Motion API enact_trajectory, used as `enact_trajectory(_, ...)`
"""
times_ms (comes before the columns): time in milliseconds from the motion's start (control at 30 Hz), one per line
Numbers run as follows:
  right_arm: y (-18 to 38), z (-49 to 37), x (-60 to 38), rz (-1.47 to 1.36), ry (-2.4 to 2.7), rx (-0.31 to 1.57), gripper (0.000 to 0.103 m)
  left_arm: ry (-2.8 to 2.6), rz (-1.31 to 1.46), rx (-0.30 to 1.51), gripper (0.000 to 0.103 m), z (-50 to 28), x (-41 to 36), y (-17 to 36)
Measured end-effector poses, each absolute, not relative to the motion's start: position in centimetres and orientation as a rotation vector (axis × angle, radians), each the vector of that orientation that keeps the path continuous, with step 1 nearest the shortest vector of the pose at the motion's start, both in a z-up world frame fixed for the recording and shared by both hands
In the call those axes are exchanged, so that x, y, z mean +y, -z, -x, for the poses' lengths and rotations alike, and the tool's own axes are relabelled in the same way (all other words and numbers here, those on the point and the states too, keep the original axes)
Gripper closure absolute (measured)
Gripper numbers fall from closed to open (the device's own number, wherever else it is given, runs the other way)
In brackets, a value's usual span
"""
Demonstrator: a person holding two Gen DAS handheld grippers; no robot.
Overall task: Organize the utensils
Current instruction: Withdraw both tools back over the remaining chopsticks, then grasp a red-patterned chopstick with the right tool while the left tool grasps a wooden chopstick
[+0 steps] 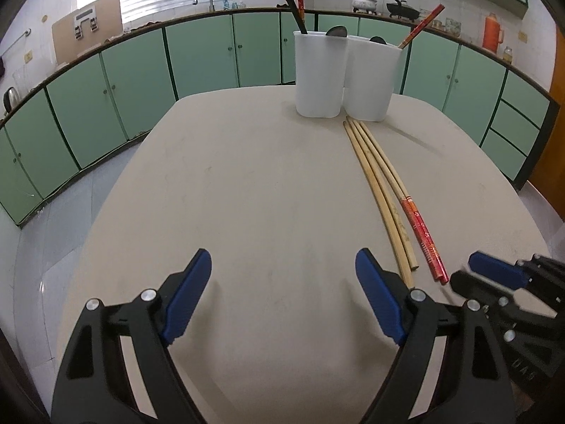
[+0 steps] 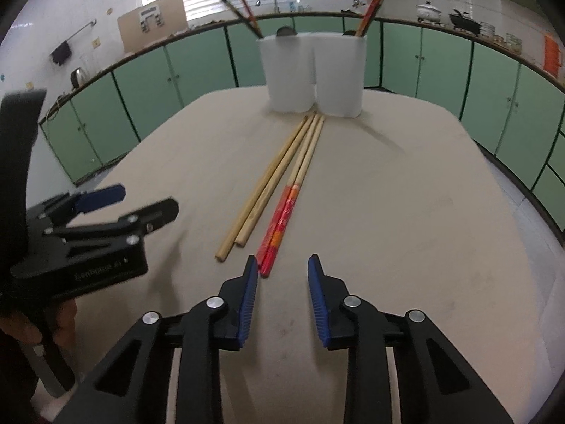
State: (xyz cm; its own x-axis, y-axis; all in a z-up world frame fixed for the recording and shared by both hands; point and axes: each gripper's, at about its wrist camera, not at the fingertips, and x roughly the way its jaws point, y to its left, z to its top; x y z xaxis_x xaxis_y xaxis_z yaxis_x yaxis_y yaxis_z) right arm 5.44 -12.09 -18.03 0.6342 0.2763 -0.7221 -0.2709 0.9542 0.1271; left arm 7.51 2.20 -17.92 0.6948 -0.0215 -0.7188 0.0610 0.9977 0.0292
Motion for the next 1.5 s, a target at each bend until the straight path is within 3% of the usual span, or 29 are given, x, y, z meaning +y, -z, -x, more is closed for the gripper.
enact_trajectory(833,18.7,-6.0,-13.4,-0.042,-0.288,0.829,0.080,0.063,-0.070,0.810,0.022,-7.5,1.2,18.2)
enact_trajectory(933,18.6,-6.1,-13.1,-0.026,-0.274,0.817,0.085,0.065,-0.072,0.810,0.022,-7.5,1.1,18.3)
enact_trajectory(1033,18.7,-6.2,-13.3,-0.028,-0.266,0.816,0.097,0.075,-0.075,0.815,0.022,-7.4,0.9,18.4)
enact_trajectory(1500,18.6,-6.8,-15.7,-0.074,-0.217,0.821,0.097,0.169,-0.100,0.851,0.022,-7.2,-1.9,19.2)
